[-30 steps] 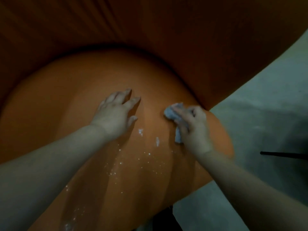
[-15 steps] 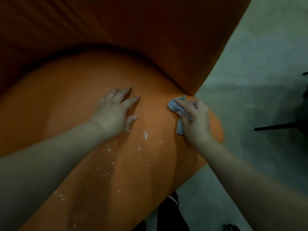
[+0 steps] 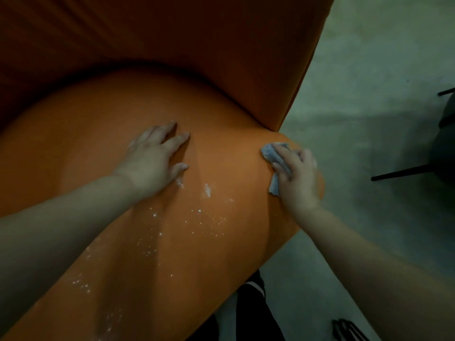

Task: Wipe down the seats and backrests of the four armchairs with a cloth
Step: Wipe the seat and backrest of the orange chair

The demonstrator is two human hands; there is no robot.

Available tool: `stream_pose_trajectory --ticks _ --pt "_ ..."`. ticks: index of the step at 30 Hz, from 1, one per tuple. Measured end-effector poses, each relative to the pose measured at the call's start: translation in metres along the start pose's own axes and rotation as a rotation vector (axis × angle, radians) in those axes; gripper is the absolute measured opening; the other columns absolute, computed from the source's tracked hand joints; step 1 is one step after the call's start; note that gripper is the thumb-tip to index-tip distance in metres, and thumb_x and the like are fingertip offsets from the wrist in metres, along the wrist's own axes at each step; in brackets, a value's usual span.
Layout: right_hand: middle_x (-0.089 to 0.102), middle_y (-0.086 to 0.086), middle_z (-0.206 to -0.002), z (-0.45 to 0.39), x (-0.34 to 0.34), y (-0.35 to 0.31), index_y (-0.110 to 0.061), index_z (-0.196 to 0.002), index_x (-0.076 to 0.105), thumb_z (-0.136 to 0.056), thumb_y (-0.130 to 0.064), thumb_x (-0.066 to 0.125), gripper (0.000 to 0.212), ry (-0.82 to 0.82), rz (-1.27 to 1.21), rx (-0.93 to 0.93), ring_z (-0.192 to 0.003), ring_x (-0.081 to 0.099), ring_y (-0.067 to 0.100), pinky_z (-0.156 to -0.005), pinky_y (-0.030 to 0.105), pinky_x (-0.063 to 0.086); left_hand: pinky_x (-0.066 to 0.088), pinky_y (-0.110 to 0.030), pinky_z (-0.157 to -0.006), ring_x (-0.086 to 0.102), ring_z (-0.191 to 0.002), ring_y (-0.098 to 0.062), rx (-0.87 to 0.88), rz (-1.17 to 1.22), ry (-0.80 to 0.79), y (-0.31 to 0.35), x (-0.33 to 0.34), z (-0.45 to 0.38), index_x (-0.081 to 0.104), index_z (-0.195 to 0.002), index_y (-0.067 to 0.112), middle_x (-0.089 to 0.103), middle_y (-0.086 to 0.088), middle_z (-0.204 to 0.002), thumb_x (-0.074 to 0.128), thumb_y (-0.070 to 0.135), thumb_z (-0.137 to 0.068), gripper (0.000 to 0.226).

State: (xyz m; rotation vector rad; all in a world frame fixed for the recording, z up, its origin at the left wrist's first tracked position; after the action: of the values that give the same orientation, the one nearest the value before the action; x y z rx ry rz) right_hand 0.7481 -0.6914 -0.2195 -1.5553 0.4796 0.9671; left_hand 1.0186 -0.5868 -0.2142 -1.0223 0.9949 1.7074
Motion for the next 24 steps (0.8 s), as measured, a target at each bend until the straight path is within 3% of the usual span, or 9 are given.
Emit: stream_pose_trajectory --ticks 3,6,8,13,16,18,20,22,24 --pt "0.050 0.009 -0.103 0.046 0.023 -0.019 -0.019 -0.126 0.061 -0.080 0.003 0.065 0.051 -0.074 -0.085 -0.040 -0.099 0.051 0.031 -0.089 0.028 0.037 0.022 -0.051 -0.113 0.019 -0.141 -0.029 -0.014 -0.022 0.002 -0.007 -0.002 0.004 0.024 -0.149 0.039 0.017 0.002 -0.158 0.053 0.054 -0.088 0.069" --pt "0.050 0.007 -0.103 0.080 0.039 -0.047 -0.021 -0.126 0.061 -0.081 -0.001 0.064 0.050 -0.175 -0.101 -0.158 -0.096 0.050 0.026 -0.085 0.040 0.046 0.021 -0.052 -0.114 0.018 -0.142 -0.028 -0.037 -0.018 -0.004 -0.014 -0.003 0.010 0.024 -0.149 0.038 0.017 0.001 -0.158 0.052 0.054 -0.088 0.069" --pt "0.049 0.005 -0.101 0.068 0.032 -0.044 -0.021 -0.125 0.061 -0.084 -0.005 0.061 0.044 -0.148 -0.124 -0.131 -0.096 0.048 0.021 -0.086 0.037 0.045 0.021 -0.052 -0.114 0.018 -0.142 -0.029 -0.056 -0.005 0.002 -0.020 -0.005 0.015 0.025 -0.149 0.037 0.018 0.001 -0.158 0.052 0.054 -0.089 0.068" --pt "0.042 -0.002 -0.103 0.050 0.019 -0.018 -0.023 -0.127 0.059 -0.088 -0.005 0.061 0.043 0.049 -0.122 0.120 -0.096 0.041 0.008 -0.088 0.016 0.033 0.020 -0.051 -0.114 0.020 -0.142 -0.030 -0.112 0.004 0.024 -0.043 -0.009 0.025 0.026 -0.149 0.036 0.019 0.000 -0.158 0.052 0.049 -0.091 0.065" --pt "0.046 0.006 -0.105 0.086 0.045 -0.060 -0.019 -0.128 0.059 -0.084 0.004 0.061 0.050 -0.002 -0.142 0.020 -0.100 0.044 0.015 -0.092 0.017 0.037 0.020 -0.050 -0.115 0.020 -0.142 -0.030 -0.108 -0.010 0.010 -0.053 -0.008 0.031 0.026 -0.149 0.035 0.019 0.000 -0.159 0.053 0.046 -0.092 0.065" --pt "0.049 0.012 -0.104 0.103 0.060 -0.085 -0.018 -0.128 0.059 -0.081 0.006 0.062 0.053 -0.086 -0.142 -0.107 -0.099 0.049 0.028 -0.090 0.032 0.042 0.019 -0.050 -0.116 0.019 -0.142 -0.030 -0.102 -0.012 0.000 -0.059 -0.006 0.035 0.025 -0.149 0.036 0.017 0.001 -0.159 0.054 0.046 -0.092 0.065" --pt "0.049 0.011 -0.100 0.092 0.060 -0.087 -0.015 -0.127 0.060 -0.082 0.004 0.062 0.048 -0.116 -0.184 -0.113 -0.097 0.050 0.024 -0.087 0.038 0.044 0.017 -0.049 -0.116 0.019 -0.142 -0.030 -0.096 -0.006 0.004 -0.064 -0.006 0.039 0.026 -0.149 0.037 0.017 0.001 -0.159 0.054 0.044 -0.092 0.064" --pt "0.044 0.001 -0.096 0.067 0.050 -0.072 -0.014 -0.124 0.062 -0.087 -0.002 0.061 0.039 0.001 -0.249 0.009 -0.094 0.047 0.009 -0.089 0.030 0.043 0.015 -0.049 -0.116 0.018 -0.143 -0.030 -0.091 -0.011 0.009 -0.069 -0.005 0.042 0.026 -0.148 0.038 0.016 0.001 -0.159 0.053 0.041 -0.094 0.061" --pt "0.041 -0.003 -0.100 0.054 0.047 -0.065 -0.022 -0.128 0.058 -0.089 -0.003 0.059 0.043 0.067 -0.182 0.076 -0.098 0.045 0.013 -0.091 0.021 0.037 0.013 -0.050 -0.117 0.015 -0.144 -0.029 -0.082 -0.025 0.012 -0.077 -0.004 0.043 0.026 -0.148 0.040 0.014 0.002 -0.160 0.050 0.036 -0.096 0.057"
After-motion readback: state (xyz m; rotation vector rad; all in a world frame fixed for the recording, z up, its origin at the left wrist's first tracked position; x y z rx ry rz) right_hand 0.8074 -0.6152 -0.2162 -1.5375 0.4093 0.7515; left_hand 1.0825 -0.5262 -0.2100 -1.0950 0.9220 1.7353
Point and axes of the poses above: each hand's wrist, its own z-axis away from the middle knuckle, its own x-axis out of the palm, y = z × x, the point moved 8 cm from there along -z, towards the middle knuckle
